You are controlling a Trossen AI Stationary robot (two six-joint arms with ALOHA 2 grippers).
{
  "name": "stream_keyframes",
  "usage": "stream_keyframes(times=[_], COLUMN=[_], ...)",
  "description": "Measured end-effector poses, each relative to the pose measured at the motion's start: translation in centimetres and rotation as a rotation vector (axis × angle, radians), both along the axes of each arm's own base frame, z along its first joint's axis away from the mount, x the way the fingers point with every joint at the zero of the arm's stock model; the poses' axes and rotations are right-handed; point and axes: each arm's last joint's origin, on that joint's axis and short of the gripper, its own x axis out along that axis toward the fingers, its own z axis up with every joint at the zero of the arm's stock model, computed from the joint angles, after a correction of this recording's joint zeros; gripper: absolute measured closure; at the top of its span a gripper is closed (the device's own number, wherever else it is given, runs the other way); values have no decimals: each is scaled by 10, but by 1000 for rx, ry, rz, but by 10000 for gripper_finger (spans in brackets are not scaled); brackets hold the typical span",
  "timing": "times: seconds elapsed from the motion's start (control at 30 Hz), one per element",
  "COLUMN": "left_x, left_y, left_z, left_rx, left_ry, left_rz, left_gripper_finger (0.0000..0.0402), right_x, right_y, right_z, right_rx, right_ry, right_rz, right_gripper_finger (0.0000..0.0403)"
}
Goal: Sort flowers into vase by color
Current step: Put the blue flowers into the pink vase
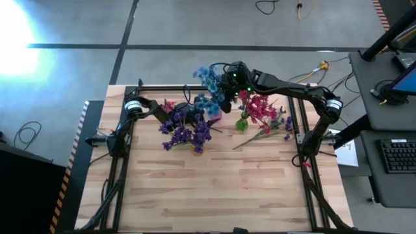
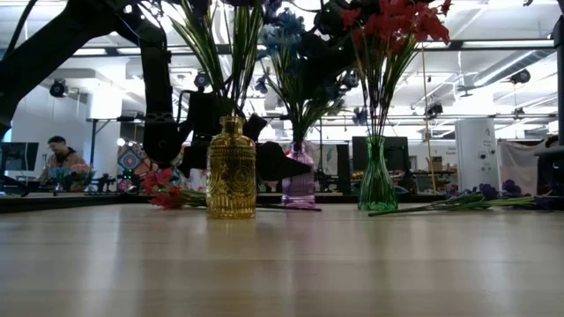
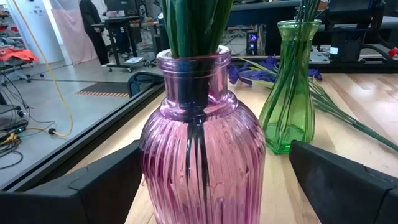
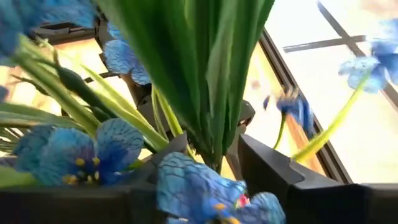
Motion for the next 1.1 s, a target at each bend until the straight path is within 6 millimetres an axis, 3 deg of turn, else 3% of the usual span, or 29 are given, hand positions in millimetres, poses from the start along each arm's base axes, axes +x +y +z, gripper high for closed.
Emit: stream_keyframes(times=[0.4,1.1], left_x=[0,0], left_y=[0,0], left_z=[0,0], left_rx=[0,2], left_ry=[0,1], left_rz=[-1,-4], left_gripper_finger=[20,20], right_x=[-5,-10], right_y=[3,5], right_z=[5,39], right_rx=[3,-56], right_ry=[10,-76], right_rz=[1,7], right_gripper_finger=[194,192])
